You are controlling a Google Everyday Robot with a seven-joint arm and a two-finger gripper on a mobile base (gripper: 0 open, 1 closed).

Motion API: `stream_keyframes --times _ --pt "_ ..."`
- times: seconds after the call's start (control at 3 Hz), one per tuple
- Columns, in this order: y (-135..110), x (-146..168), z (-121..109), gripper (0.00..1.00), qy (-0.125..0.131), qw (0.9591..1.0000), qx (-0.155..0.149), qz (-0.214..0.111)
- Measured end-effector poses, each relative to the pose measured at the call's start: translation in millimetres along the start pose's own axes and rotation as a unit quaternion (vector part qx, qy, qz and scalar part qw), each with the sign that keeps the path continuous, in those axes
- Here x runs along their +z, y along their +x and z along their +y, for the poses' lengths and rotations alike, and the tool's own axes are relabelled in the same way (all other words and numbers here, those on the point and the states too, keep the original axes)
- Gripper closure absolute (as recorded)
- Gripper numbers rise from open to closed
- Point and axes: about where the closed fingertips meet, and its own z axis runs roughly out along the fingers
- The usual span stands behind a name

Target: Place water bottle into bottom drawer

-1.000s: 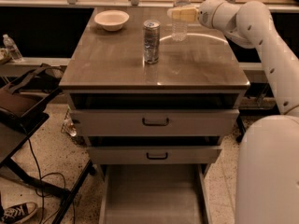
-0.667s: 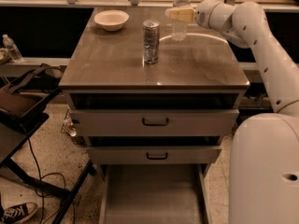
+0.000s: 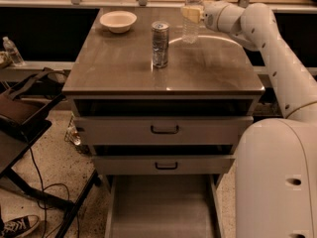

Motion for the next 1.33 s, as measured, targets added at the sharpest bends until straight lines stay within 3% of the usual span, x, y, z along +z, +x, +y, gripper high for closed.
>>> stream_keyframes --times 0.33,0.67,1.33 --pt "1.5 3.5 3.3 0.78 -0.003 1.0000 0.001 0.001" --pt "2.3 5.5 5.2 0.99 -0.004 1.0000 0.001 0.001" --pt "-7.2 -1.8 3.5 1.00 -0.002 1.0000 -0.005 0.002"
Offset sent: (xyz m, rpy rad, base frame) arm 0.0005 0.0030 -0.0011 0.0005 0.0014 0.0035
